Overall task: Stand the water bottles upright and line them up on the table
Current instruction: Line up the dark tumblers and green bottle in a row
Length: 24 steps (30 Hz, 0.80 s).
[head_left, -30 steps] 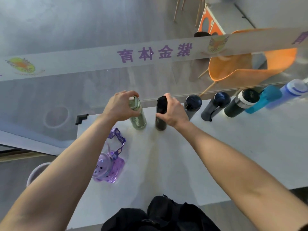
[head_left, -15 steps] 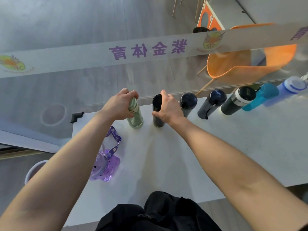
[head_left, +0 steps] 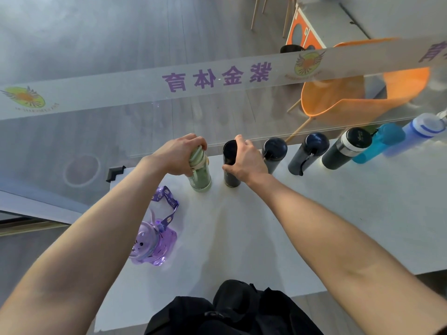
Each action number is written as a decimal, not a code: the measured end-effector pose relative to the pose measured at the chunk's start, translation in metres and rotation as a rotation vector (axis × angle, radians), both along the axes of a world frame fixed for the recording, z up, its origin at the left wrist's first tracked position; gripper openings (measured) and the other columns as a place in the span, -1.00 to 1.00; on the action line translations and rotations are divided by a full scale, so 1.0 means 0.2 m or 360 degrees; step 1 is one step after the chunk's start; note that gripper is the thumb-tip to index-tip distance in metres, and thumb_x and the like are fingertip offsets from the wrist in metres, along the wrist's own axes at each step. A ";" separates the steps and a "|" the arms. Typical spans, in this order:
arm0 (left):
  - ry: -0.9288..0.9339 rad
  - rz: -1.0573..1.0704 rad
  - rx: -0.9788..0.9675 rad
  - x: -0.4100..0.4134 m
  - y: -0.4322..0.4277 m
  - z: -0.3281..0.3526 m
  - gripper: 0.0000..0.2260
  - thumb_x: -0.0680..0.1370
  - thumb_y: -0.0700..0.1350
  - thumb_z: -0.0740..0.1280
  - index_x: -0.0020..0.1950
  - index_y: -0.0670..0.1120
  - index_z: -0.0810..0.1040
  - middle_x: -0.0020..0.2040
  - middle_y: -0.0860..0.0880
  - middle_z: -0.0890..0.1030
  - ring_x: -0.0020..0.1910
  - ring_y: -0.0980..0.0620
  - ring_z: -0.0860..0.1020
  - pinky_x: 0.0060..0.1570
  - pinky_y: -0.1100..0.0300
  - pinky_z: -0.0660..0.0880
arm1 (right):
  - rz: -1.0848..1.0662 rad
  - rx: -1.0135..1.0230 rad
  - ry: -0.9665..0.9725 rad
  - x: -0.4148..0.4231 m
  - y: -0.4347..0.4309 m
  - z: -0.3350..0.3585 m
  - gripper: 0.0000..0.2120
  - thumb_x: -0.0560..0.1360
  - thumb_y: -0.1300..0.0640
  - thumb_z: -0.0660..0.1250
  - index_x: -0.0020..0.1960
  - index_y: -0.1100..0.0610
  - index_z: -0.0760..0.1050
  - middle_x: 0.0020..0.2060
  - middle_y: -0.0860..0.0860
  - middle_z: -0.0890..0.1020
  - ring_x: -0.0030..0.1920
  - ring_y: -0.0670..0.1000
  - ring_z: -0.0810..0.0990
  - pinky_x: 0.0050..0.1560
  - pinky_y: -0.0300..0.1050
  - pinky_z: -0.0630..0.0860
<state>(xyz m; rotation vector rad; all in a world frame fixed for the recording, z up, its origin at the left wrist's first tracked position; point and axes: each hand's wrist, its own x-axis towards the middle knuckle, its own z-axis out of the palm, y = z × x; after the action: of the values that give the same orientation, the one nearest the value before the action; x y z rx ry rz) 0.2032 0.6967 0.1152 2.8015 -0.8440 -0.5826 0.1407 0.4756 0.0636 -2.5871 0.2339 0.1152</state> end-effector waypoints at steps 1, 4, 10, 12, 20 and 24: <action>0.0001 0.0002 0.0007 0.00 0.01 0.00 -0.28 0.27 -0.15 0.66 0.34 0.18 0.45 0.23 0.07 0.48 0.06 -0.16 0.57 -0.09 -0.05 0.62 | -0.0001 0.0001 0.0002 0.00 0.00 0.00 -0.18 0.37 -0.07 0.68 0.46 0.09 0.31 0.23 0.19 0.55 0.17 0.30 0.64 0.20 0.13 0.62; -0.0006 0.0002 0.0047 0.00 0.01 0.00 -0.27 0.28 -0.16 0.66 0.34 0.19 0.45 0.24 0.07 0.47 0.07 -0.16 0.58 -0.06 -0.10 0.66 | -0.0002 -0.0002 0.0003 0.00 0.00 0.00 -0.16 0.37 -0.07 0.68 0.48 0.08 0.31 0.25 0.19 0.55 0.18 0.28 0.64 0.20 0.13 0.63; 0.0088 0.0057 0.0089 0.00 0.00 -0.01 0.08 0.30 -0.14 0.71 0.68 0.23 0.20 0.48 0.02 0.33 0.21 -0.15 0.55 -0.04 0.06 0.54 | 0.0008 -0.0065 0.0118 0.01 0.00 0.03 -0.08 0.35 -0.11 0.68 0.52 0.08 0.26 0.29 0.17 0.52 0.20 0.30 0.64 0.06 0.08 0.56; 0.0112 0.0113 0.0042 0.00 0.02 0.01 0.24 0.26 -0.09 0.75 0.73 0.25 0.05 0.55 -0.01 0.28 0.32 -0.13 0.51 0.02 0.08 0.53 | 0.0033 -0.0130 0.0202 0.02 0.00 0.07 0.03 0.30 -0.21 0.69 0.56 0.07 0.23 0.33 0.15 0.48 0.25 0.28 0.62 0.04 0.07 0.53; 0.0088 0.0517 0.0092 -0.16 0.31 0.15 0.08 0.34 0.20 0.71 0.72 0.12 0.19 0.61 -0.06 0.40 0.49 -0.16 0.49 0.45 -0.12 0.48 | 0.0123 -0.0079 -0.0803 -0.13 0.08 0.25 -0.53 0.52 -0.07 0.48 0.30 0.19 0.55 0.16 0.08 0.58 0.06 0.16 0.63 0.01 0.03 0.59; 0.0142 0.0694 0.0116 -0.40 0.51 0.08 -0.31 0.52 0.22 0.55 0.58 0.02 0.45 0.45 -0.07 0.60 0.41 -0.11 0.55 0.39 -0.05 0.49 | 0.0497 0.0077 -0.0623 -0.35 0.20 0.07 -0.80 0.59 0.01 0.36 0.12 0.11 0.59 0.05 0.03 0.63 -0.12 0.11 0.66 -0.13 0.03 0.60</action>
<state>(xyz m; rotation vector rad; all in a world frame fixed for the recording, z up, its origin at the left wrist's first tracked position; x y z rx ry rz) 0.1230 0.7997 0.1317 2.8639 -0.1837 -0.6640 0.0705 0.5165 0.0774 -2.5151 -0.3118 -0.2686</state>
